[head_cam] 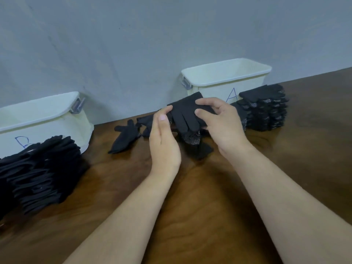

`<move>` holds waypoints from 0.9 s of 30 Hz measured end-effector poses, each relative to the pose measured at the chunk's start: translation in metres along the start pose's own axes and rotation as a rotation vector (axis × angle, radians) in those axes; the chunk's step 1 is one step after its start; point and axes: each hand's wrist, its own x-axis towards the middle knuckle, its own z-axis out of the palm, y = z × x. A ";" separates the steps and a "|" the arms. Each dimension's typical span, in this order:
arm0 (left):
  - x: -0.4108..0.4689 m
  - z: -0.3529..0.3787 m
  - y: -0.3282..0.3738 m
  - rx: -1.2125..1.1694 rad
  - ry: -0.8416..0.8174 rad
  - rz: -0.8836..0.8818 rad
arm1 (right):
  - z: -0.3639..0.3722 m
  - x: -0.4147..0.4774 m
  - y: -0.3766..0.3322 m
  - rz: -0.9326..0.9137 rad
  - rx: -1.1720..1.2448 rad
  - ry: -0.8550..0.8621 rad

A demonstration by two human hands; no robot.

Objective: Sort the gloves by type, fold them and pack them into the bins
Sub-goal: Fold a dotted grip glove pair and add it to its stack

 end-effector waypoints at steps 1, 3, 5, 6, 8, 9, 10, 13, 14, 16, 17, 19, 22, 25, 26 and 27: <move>0.002 0.019 0.002 -0.015 -0.011 0.007 | -0.015 0.007 0.000 -0.019 -0.032 0.059; 0.009 0.053 0.001 -0.007 -0.046 0.010 | -0.046 0.022 0.004 -0.028 -0.084 0.165; 0.020 0.078 -0.004 0.067 -0.083 0.015 | -0.073 0.035 0.010 -0.004 -0.082 0.238; 0.025 0.087 -0.007 0.120 -0.101 0.021 | -0.082 0.041 0.014 0.014 -0.064 0.250; 0.031 0.096 -0.012 0.238 -0.142 0.054 | -0.091 0.048 0.018 0.051 -0.024 0.244; 0.032 0.098 -0.015 0.304 -0.162 0.059 | -0.091 0.051 0.020 0.062 -0.019 0.236; 0.033 0.098 -0.018 0.369 -0.178 0.053 | -0.091 0.054 0.021 0.067 -0.032 0.233; 0.035 0.096 -0.026 0.450 -0.228 0.015 | -0.085 0.053 0.023 0.055 -0.125 0.241; 0.036 0.096 -0.027 0.446 -0.239 0.006 | -0.084 0.051 0.023 0.056 -0.156 0.247; 0.037 0.097 -0.028 0.452 -0.248 0.004 | -0.083 0.050 0.022 0.050 -0.204 0.256; 0.037 0.097 -0.027 0.460 -0.252 0.013 | -0.083 0.048 0.020 0.044 -0.224 0.260; 0.037 0.096 -0.027 0.477 -0.265 0.025 | -0.084 0.045 0.017 0.030 -0.278 0.265; 0.038 0.095 -0.029 0.502 -0.285 0.012 | -0.085 0.041 0.015 -0.030 -0.462 0.274; 0.037 0.096 -0.029 0.570 -0.313 0.012 | -0.084 0.036 0.018 -0.162 -0.744 0.289; 0.036 0.096 -0.029 0.598 -0.318 0.018 | -0.084 0.035 0.020 -0.211 -0.831 0.283; 0.036 0.097 -0.030 0.626 -0.313 0.029 | -0.085 0.035 0.021 -0.246 -0.902 0.276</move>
